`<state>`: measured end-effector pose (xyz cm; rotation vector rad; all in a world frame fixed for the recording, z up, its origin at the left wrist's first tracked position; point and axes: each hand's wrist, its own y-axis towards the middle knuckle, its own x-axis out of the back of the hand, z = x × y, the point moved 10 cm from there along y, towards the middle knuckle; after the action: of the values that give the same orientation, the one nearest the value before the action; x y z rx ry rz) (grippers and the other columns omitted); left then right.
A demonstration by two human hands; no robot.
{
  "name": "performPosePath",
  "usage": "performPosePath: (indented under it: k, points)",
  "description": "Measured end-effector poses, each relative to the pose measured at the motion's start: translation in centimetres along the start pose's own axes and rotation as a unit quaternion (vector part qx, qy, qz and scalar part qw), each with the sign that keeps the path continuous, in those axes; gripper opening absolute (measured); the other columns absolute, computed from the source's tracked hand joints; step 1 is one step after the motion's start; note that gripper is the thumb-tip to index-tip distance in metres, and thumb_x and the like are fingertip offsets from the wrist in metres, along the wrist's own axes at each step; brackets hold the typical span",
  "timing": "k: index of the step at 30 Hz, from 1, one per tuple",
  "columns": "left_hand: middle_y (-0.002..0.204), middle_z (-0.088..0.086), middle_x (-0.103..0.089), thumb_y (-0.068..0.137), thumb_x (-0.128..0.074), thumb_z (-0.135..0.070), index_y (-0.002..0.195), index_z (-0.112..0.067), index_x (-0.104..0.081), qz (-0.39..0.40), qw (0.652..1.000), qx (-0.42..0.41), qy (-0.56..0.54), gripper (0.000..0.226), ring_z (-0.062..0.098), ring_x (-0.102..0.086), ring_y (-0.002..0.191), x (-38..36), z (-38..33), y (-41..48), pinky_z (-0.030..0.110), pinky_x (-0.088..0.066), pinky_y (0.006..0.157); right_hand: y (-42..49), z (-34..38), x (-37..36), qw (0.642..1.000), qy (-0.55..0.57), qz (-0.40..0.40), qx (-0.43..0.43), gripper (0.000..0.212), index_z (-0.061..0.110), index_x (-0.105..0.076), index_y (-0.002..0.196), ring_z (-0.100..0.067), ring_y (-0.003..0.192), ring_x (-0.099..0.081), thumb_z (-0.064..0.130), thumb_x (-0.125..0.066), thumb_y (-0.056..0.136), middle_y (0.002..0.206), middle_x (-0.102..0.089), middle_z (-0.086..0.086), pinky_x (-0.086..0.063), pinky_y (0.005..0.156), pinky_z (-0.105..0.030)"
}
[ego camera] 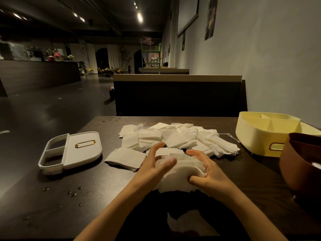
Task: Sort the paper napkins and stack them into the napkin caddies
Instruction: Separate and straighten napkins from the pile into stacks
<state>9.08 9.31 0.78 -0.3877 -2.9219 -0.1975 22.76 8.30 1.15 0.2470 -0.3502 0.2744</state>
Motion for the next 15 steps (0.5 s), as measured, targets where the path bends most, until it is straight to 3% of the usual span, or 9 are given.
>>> performPosePath:
  k: [1, 3, 5, 8, 12, 15]
  points:
    - [0.113, -0.025, -0.042, 0.043, -0.069, -0.073, 0.133, -0.048, -0.025, 0.023, 0.999, -0.016, 0.02, 0.103, -0.003, -0.047, 0.106, -0.3, -0.2, -0.2, 0.024, -0.044, 0.095, -0.1, 0.1, 0.1, 1.0, -0.003, -0.009, 0.005, 0.065, 0.045, -0.044, 0.119, -0.019, 0.101, -0.061, 0.014, -0.067, 0.067, 0.119, -0.053, 0.002, -0.057, 0.082, -0.035]
    - [0.118, -0.029, -0.04, 0.047, -0.077, -0.062, 0.142, -0.045, -0.015, 0.055, 0.996, -0.044, 0.054, 0.114, -0.007, -0.049, 0.108, -0.8, -0.4, -0.3, 0.017, -0.047, 0.091, -0.1, 0.3, 0.4, 1.0, 0.0, -0.026, 0.014, 0.066, 0.043, -0.044, 0.119, -0.019, 0.099, -0.063, 0.003, -0.068, 0.073, 0.116, -0.056, 0.002, -0.056, 0.084, -0.038]
    - [0.124, -0.017, -0.046, 0.059, -0.078, -0.048, 0.143, -0.041, -0.018, 0.043, 0.994, -0.067, 0.075, 0.104, 0.003, -0.053, 0.111, -0.4, -0.5, -0.4, 0.026, -0.049, 0.097, -0.1, 0.2, 0.5, 0.999, 0.013, -0.034, 0.014, 0.069, 0.041, -0.043, 0.12, -0.018, 0.099, -0.063, -0.005, -0.067, 0.075, 0.114, -0.057, 0.004, -0.056, 0.084, -0.036]
    - [0.119, 0.005, -0.052, 0.078, -0.074, -0.017, 0.137, -0.036, -0.034, -0.001, 0.995, -0.078, 0.064, 0.073, 0.017, -0.058, 0.105, 0.8, -0.9, -0.4, 0.037, -0.054, 0.091, -0.2, -0.2, 0.7, 0.999, 0.045, -0.026, -0.014, 0.071, 0.036, -0.041, 0.126, -0.017, 0.1, -0.061, -0.006, -0.067, 0.076, 0.116, -0.053, 0.003, -0.057, 0.079, -0.027]
    - [0.116, 0.001, -0.054, 0.079, -0.073, -0.011, 0.13, -0.034, -0.042, -0.005, 0.998, -0.061, 0.029, 0.064, 0.014, -0.059, 0.103, 0.9, -0.4, -0.4, 0.025, -0.055, 0.086, -0.9, -0.9, 1.5, 0.993, 0.094, -0.049, -0.049, 0.066, 0.037, -0.046, 0.122, -0.022, 0.105, -0.059, -0.005, -0.067, 0.076, 0.123, -0.048, -0.006, -0.057, 0.078, -0.028]
    - [0.119, 0.0, -0.055, 0.075, -0.077, -0.014, 0.132, -0.032, -0.043, 0.0, 0.998, -0.059, -0.002, 0.069, 0.013, -0.059, 0.105, 0.3, -0.1, -0.4, 0.024, -0.055, 0.085, -0.9, -0.8, 0.4, 0.985, 0.16, -0.035, -0.048, 0.068, 0.034, -0.046, 0.125, -0.026, 0.102, -0.062, -0.011, -0.064, 0.076, 0.121, -0.051, -0.005, -0.058, 0.077, -0.032]
